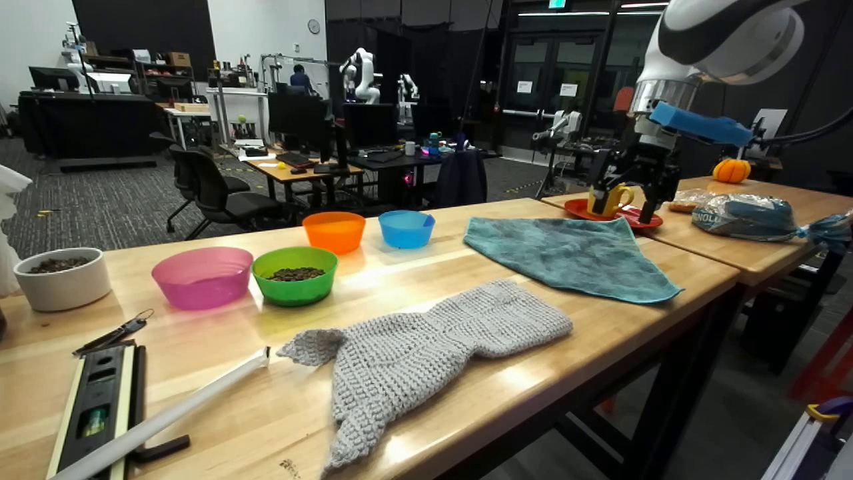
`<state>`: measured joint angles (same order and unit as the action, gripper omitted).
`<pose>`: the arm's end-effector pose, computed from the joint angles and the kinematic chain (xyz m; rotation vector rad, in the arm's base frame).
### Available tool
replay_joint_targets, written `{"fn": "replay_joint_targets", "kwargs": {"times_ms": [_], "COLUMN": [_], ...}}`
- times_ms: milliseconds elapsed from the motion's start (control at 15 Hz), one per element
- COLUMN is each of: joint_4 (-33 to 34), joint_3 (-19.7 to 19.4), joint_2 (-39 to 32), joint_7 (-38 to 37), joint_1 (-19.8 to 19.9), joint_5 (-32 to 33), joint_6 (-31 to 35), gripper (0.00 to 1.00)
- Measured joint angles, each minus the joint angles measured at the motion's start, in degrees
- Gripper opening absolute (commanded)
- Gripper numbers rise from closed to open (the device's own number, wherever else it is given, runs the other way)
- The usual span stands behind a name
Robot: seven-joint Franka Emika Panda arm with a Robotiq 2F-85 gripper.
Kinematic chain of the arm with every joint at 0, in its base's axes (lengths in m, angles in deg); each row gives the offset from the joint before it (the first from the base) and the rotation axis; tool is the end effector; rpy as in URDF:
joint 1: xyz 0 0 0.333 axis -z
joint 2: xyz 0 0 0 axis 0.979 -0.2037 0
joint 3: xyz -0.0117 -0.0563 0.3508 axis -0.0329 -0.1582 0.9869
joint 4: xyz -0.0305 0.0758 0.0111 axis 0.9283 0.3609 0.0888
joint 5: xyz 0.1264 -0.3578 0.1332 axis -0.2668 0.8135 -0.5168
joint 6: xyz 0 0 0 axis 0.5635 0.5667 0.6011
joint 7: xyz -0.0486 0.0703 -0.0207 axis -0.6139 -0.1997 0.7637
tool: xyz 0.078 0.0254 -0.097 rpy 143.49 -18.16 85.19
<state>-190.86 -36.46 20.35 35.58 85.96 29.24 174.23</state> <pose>0.3715 -0.0570 0.4938 -2.8717 0.7186 0.0859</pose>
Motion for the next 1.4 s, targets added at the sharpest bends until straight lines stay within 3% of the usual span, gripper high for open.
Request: {"fn": "replay_joint_targets", "kwargs": {"times_ms": [333,800,1400], "joint_4": [-2.6,-7.8,-12.8], "joint_3": [0.0,0.0,0.0], "joint_2": [2.0,7.0,6.6], "joint_7": [-6.0,-12.5,-16.9], "joint_1": [1.6,6.8,7.4], "joint_5": [0.0,1.3,0.2], "joint_6": [-3.4,-7.7,-7.3], "gripper": [1.00,1.00,1.00]}}
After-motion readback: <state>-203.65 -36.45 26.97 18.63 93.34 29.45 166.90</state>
